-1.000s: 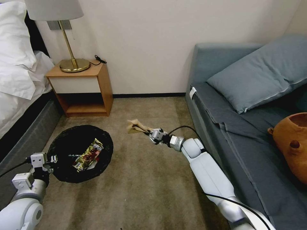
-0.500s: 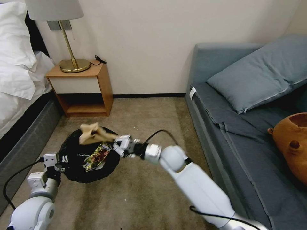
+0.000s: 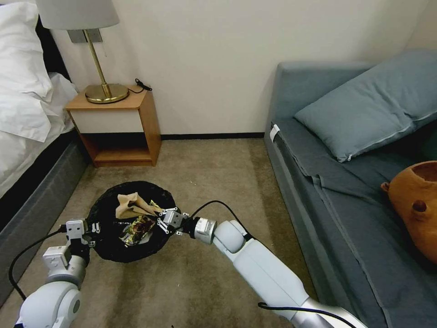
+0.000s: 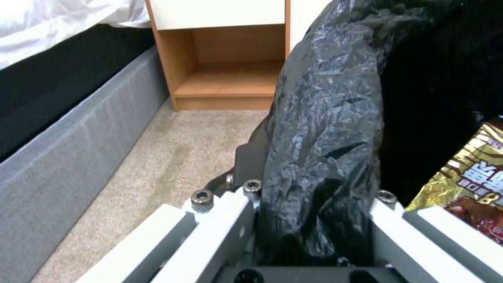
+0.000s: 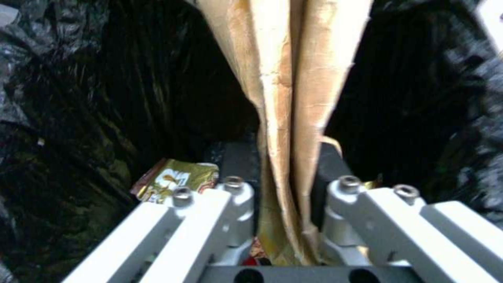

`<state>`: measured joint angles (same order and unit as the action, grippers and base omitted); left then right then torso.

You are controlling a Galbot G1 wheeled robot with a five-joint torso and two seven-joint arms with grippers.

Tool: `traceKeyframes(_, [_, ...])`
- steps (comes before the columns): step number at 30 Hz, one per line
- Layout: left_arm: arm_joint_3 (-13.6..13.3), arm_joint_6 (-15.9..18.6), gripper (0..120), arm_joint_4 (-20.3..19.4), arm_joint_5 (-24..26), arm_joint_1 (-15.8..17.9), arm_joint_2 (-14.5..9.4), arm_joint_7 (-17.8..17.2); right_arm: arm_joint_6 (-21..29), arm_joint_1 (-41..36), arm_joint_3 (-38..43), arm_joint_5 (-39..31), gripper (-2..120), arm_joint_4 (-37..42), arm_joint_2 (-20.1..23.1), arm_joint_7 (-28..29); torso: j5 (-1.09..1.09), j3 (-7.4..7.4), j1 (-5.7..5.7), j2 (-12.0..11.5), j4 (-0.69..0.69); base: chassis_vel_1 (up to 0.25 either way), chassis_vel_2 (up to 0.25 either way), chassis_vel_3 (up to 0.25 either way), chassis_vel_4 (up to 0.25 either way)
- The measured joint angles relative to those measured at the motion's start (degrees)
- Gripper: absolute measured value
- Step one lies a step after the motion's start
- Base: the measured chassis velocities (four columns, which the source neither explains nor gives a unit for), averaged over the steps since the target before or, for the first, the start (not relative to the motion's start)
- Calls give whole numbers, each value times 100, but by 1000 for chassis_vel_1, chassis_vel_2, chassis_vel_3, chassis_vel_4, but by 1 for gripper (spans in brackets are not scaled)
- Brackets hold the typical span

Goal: Pick up the trash bin, then pick up the garbage on the floor and place it into the trash bin.

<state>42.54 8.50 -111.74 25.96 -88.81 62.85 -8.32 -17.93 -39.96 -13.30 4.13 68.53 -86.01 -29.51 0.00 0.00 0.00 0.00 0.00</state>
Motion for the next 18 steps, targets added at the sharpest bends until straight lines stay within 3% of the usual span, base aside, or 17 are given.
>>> traceKeyframes(6, [1,0,3,6,6,4,-4,0,3,-33,-1,68,31,23,-6,4,0,0,0,0,0,0,0,0,0])
traceKeyframes(8, [9,0,3,25,9,1,0,0,58,-53,-1,117,43,133,2,-7,0,0,0,0,0,0,0,0,0])
traceKeyframes(18, [5,-1,3,104,-20,-10,75,1,123,-110,-44,237,76,507,98,-27,0,0,0,0,0,0,0,0,0])
